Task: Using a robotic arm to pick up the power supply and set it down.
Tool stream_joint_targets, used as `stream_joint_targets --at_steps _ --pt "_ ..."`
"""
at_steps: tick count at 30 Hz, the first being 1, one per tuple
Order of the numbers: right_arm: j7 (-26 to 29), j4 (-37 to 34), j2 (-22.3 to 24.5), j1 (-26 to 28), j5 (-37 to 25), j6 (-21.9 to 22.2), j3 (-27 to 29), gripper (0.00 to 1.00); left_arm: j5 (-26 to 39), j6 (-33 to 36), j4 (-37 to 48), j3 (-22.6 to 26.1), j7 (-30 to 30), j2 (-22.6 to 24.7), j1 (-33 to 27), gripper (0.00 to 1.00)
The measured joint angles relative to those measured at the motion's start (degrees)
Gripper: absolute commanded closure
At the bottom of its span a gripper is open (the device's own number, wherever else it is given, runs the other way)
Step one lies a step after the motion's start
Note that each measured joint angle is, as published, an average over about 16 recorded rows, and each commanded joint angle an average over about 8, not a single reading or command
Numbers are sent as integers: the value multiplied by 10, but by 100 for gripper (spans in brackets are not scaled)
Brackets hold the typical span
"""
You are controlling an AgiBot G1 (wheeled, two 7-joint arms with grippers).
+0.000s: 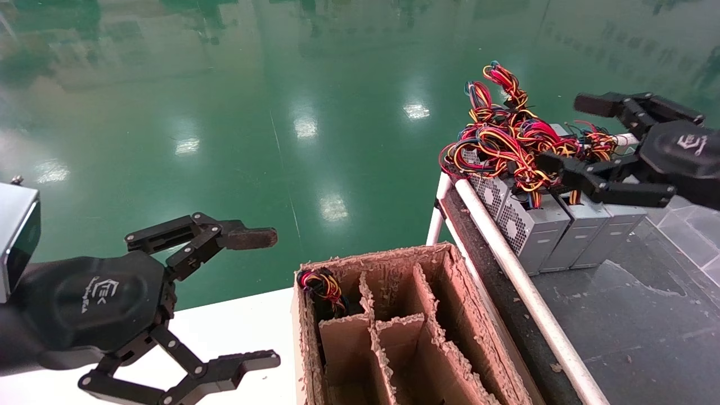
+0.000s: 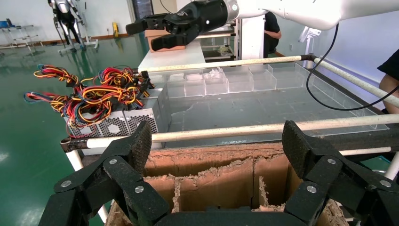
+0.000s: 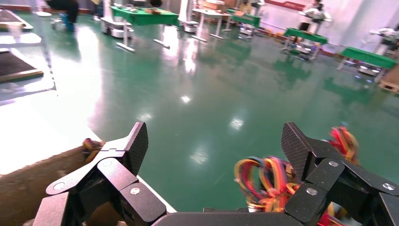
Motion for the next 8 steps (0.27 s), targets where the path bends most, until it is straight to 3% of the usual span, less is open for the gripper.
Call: stream_joint_targets --at_steps 8 --pt "21 55 4 -30 17 -1 4 0 0 0 0 0 0 0 0 0"
